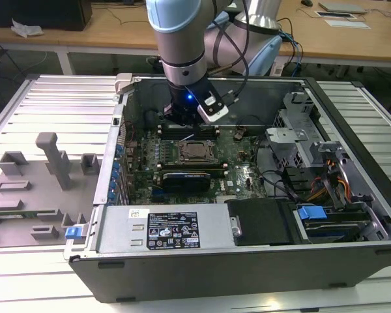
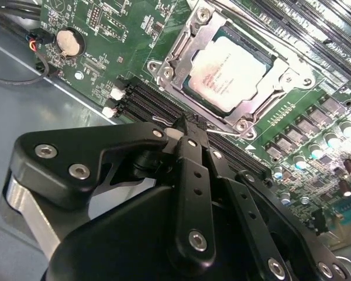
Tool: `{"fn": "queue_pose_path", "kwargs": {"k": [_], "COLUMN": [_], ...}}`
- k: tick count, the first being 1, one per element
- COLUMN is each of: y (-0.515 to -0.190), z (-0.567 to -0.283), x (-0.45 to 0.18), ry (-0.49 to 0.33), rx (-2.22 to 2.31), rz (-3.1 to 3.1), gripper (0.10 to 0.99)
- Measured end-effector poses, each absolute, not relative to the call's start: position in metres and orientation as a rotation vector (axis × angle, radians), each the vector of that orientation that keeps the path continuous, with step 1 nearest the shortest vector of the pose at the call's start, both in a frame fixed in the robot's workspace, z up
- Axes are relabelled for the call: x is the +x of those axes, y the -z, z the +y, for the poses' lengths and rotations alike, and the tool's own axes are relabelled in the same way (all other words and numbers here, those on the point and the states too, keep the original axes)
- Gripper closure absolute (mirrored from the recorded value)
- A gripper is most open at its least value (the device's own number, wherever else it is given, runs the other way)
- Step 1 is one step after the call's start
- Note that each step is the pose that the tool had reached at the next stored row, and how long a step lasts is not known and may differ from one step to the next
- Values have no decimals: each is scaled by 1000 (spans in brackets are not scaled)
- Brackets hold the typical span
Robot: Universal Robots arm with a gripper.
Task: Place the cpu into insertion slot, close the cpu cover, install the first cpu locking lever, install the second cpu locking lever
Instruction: 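Install the first cpu locking lever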
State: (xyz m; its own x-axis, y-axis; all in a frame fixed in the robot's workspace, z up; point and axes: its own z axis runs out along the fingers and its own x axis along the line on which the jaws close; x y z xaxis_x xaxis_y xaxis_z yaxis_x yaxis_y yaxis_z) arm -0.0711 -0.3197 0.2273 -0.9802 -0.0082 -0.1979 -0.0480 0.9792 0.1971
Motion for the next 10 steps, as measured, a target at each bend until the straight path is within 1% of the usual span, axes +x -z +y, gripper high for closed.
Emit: {"fn": "queue_pose_path", "kwargs": {"k": [10], "y": [-223], "z": [-312], "x": [-71], "ry": [-286], "rx": [10], "rz": [2927], "gripper": [980]}}
